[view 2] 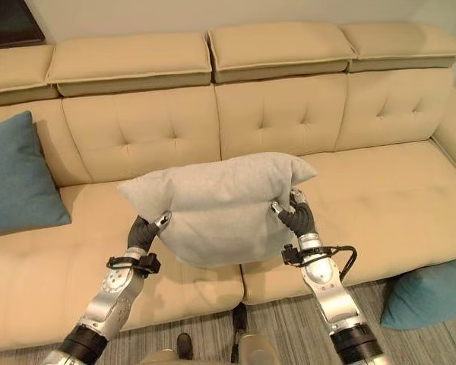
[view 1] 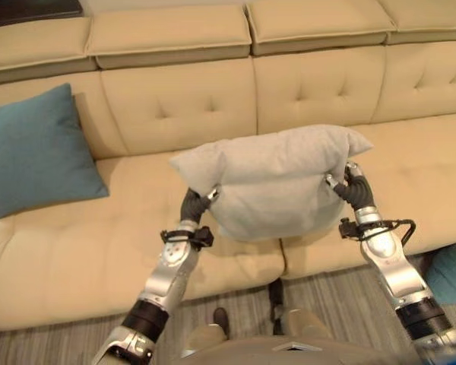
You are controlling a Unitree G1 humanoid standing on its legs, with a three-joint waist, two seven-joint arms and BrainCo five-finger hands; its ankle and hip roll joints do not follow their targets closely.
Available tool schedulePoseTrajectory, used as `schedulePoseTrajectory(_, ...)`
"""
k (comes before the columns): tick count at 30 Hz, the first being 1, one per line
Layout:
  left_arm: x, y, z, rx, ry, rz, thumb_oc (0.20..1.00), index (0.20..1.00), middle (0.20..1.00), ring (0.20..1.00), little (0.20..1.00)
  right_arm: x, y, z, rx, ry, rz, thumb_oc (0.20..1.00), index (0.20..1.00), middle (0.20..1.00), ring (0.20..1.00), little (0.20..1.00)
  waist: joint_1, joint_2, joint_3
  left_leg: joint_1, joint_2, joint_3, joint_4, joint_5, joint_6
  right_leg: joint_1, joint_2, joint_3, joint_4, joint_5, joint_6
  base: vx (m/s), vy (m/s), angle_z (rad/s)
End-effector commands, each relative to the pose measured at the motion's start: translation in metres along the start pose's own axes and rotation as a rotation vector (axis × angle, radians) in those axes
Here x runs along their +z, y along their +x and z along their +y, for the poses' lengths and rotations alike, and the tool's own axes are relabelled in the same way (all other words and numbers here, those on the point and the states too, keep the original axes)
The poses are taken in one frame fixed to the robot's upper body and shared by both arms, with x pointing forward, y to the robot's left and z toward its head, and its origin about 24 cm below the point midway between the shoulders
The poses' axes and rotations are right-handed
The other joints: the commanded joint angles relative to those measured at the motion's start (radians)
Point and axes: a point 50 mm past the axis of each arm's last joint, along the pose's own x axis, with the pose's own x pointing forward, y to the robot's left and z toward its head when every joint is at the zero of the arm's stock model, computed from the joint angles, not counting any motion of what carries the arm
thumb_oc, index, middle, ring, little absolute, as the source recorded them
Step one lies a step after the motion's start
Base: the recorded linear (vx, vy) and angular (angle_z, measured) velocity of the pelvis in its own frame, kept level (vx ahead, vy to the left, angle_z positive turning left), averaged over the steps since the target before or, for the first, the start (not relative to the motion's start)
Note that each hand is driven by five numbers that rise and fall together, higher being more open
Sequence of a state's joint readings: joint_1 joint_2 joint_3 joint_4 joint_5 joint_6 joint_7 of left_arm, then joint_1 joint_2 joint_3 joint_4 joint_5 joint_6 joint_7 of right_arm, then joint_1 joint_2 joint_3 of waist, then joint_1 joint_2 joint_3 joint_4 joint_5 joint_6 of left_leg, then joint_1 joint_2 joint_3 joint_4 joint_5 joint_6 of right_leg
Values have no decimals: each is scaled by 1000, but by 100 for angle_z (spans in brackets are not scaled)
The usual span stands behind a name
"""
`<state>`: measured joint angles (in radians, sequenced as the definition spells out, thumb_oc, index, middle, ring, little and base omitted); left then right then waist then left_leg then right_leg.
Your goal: Pick up all the scattered cushions and arrange them neatly on the sofa.
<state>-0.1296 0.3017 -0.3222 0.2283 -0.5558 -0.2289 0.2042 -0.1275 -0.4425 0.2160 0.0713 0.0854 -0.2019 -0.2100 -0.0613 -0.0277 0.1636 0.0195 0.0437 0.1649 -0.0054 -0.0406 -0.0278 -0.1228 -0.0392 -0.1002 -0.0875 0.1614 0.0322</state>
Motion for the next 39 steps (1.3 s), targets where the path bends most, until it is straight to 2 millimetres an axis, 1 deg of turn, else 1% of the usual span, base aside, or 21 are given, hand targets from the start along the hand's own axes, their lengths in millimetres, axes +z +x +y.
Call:
schedulePoseTrajectory(1, 79, 36, -61, -202, 9, -373, 200, 200, 200, 200, 200, 75, 45, 10, 9, 59, -360, 200, 200, 200, 200, 200, 15, 0, 14, -101, 50, 9, 60, 57, -64, 7, -74, -26, 177, -159, 90, -87, 1, -5)
schedulePoseTrajectory(2, 79, 37, -61, -202, 10, -376, 200, 200, 200, 200, 200, 75, 45, 10, 8, 59, -363, 200, 200, 200, 200, 200, 14, 0, 14, -104, 50, 9, 61, 57, -64, 3, -75, -26, 180, -159, 90, -181, 12, -4)
schedulePoseTrajectory(4, 127, 61, -77, -189, 46, -531, 200, 200, 200, 200, 200, 109, 80, 13, 19, 12, -455, 200, 200, 200, 200, 200, 21, 6, 59, -211, 51, 2, 80, 81, -66, -132, -78, -18, 234, -137, 91, -295, 27, -1)
schedulePoseTrajectory(5, 152, 69, -81, -182, 77, -609, 200, 200, 200, 200, 200, 129, 95, 8, 1, -28, -505, 200, 200, 200, 200, 200, 31, 8, 66, -255, 52, -5, 88, 88, -66, -179, -79, -16, 244, -131, 94, -202, 27, 6)
schedulePoseTrajectory(8, 183, 76, -87, -178, 109, -702, 200, 200, 200, 200, 200, 154, 112, 5, -16, -64, -560, 200, 200, 200, 200, 200, 42, 14, 67, -309, 53, -15, 97, 97, -67, -233, -83, -11, 252, -125, 97, -32, 23, 8)
schedulePoseTrajectory(9, 183, 76, -87, -178, 110, -704, 200, 200, 200, 200, 200, 155, 112, 5, -16, -64, -562, 200, 200, 200, 200, 200, 41, 14, 65, -315, 53, -15, 96, 101, -67, -237, -83, -12, 249, -120, 97, -23, 20, 4)
schedulePoseTrajectory(10, 200, 81, -91, -169, 127, -746, 200, 200, 200, 200, 200, 173, 122, 5, -24, -80, -599, 200, 200, 200, 200, 200, 45, 18, 71, -343, 50, -22, 95, 110, -69, -267, -87, -11, 251, -114, 98, -3, 24, 4)
schedulePoseTrajectory(11, 210, 83, -93, -163, 141, -771, 200, 200, 200, 200, 200, 181, 127, 4, -27, -101, -616, 200, 200, 200, 200, 200, 47, 20, 72, -354, 50, -26, 96, 112, -70, -280, -86, -9, 253, -113, 99, 15, 31, 1)
schedulePoseTrajectory(14, 236, 85, -101, -163, 149, -842, 200, 200, 200, 200, 200, 206, 136, 3, -39, -130, -668, 200, 200, 200, 200, 200, 55, 23, 83, -382, 49, -40, 95, 117, -72, -309, -90, -10, 259, -110, 103, 0, 0, 0)
schedulePoseTrajectory(15, 237, 85, -101, -163, 149, -844, 200, 200, 200, 200, 200, 207, 136, 3, -39, -130, -670, 200, 200, 200, 200, 200, 54, 23, 82, -387, 48, -40, 94, 123, -71, -313, -90, -10, 255, -104, 103, 9, 26, 4)
schedulePoseTrajectory(16, 248, 86, -106, -162, 153, -873, 200, 200, 200, 200, 200, 220, 140, 3, -47, -142, -694, 200, 200, 200, 200, 200, 57, 27, 85, -401, 49, -47, 85, 127, -77, -331, -92, -6, 255, -103, 105, 0, 0, 0)
schedulePoseTrajectory(17, 249, 86, -107, -162, 153, -875, 200, 200, 200, 200, 200, 220, 140, 3, -47, -142, -696, 200, 200, 200, 200, 200, 57, 26, 84, -406, 48, -47, 84, 133, -76, -335, -93, -6, 251, -97, 105, 20, 22, 6)
schedulePoseTrajectory(20, 264, 86, -117, -180, 194, -912, 200, 200, 200, 200, 200, 237, 147, 4, -46, -197, -722, 200, 200, 200, 200, 200, 65, 27, 87, -439, 48, -61, 66, 146, -83, -366, -93, -10, 243, -92, 108, 31, 17, 9)
schedulePoseTrajectory(22, 268, 88, -123, -188, 202, -916, 200, 200, 200, 200, 200, 247, 149, 1, -51, -234, -743, 200, 200, 200, 200, 200, 75, 26, 94, -470, 46, -74, 52, 162, -88, -400, -94, -15, 241, -87, 110, 24, -9, 12)
schedulePoseTrajectory(24, 266, 90, -125, -190, 197, -900, 200, 200, 200, 200, 200, 248, 152, -2, -53, -261, -733, 200, 200, 200, 200, 200, 78, 26, 96, -491, 46, -79, 45, 171, -92, -421, -94, -18, 238, -83, 111, -1, -5, 9)
schedulePoseTrajectory(29, 267, 95, -122, -168, 206, -881, 200, 200, 200, 200, 200, 245, 159, -4, -56, -296, -695, 200, 200, 200, 200, 200, 83, 25, 107, -534, 46, -87, 45, 180, -96, -457, -96, -20, 235, -72, 111, -8, 1, 14)
schedulePoseTrajectory(31, 264, 101, -121, -147, 207, -849, 200, 200, 200, 200, 200, 232, 166, -4, -66, -294, -632, 200, 200, 200, 200, 200, 86, 23, 124, -568, 45, -94, 65, 175, -94, -482, -94, -17, 234, -65, 109, 0, 0, 0)
schedulePoseTrajectory(32, 264, 101, -121, -147, 207, -849, 200, 200, 200, 200, 200, 232, 166, -4, -66, -294, -632, 200, 200, 200, 200, 200, 86, 23, 122, -570, 45, -94, 66, 175, -94, -484, -94, -17, 234, -65, 109, 0, 0, 0)
schedulePoseTrajectory(33, 262, 104, -120, -132, 182, -832, 200, 200, 200, 200, 200, 228, 168, -3, -69, -297, -607, 200, 200, 200, 200, 200, 86, 24, 132, -591, 45, -99, 79, 174, -96, -499, -93, -15, 231, -58, 109, 0, 0, 0)
schedulePoseTrajectory(38, 267, 110, -112, -83, 233, -827, 200, 200, 200, 200, 200, 221, 172, -2, -76, -333, -578, 200, 200, 200, 200, 200, 79, 20, 132, -638, 45, -104, 94, 175, -98, -531, -92, -12, 210, -38, 112, -9, -1, 3)
schedulePoseTrajectory(39, 269, 112, -110, -67, 248, -820, 354, 354, 354, 354, 354, 221, 174, -3, -87, -343, -566, 200, 200, 200, 200, 200, 77, 18, 130, -643, 45, -103, 94, 177, -99, -533, -92, -11, 205, -34, 114, -2, 9, 4)
